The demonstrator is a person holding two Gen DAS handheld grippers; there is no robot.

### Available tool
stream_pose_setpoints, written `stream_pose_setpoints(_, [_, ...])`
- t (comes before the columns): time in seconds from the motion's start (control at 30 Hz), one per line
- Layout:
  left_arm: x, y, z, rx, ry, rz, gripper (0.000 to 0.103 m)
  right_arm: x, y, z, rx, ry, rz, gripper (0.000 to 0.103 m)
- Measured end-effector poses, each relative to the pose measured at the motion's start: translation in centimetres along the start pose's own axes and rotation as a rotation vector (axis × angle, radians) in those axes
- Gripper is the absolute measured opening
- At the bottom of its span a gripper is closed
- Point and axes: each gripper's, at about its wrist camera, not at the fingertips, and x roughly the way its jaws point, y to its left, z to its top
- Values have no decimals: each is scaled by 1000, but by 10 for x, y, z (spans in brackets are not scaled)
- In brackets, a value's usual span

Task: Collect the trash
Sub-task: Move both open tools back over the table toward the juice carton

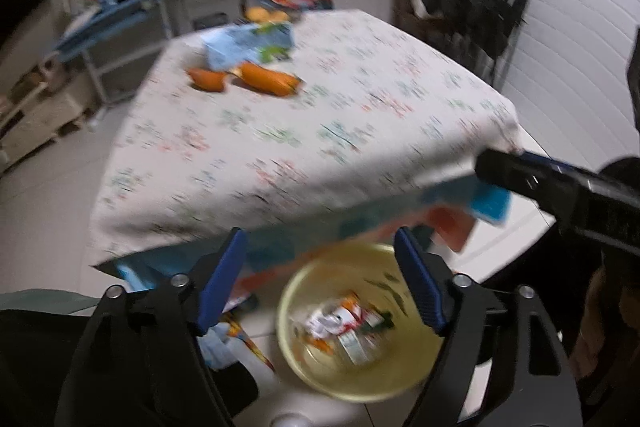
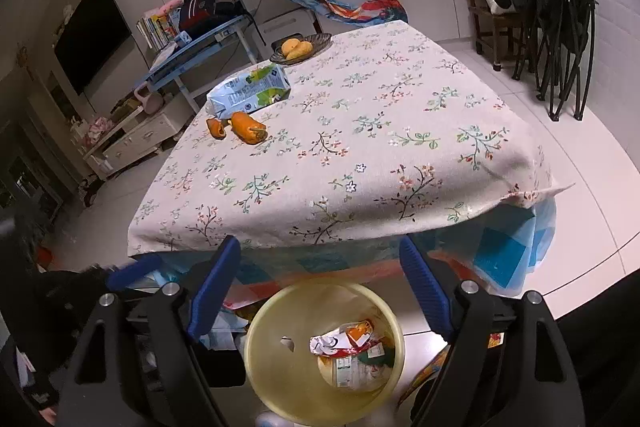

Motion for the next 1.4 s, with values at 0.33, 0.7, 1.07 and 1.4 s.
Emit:
stream_pose_setpoints(0.33, [-3, 16, 6, -59, -32, 70, 80, 1, 4, 0, -33, -3, -12, 82])
stream_pose_setpoints(0.7, [-2, 24, 11, -107, -37, 77, 82, 4, 8, 1, -38, 1, 2, 82])
stream_pose_setpoints(1.07, [4, 80, 43, -288, -39, 123, 82, 26, 27, 25, -100, 17, 48, 82])
stream_pose_setpoints(1.4, [29, 113, 75, -353, -17, 130, 82, 68, 45, 76, -276, 65, 49, 87])
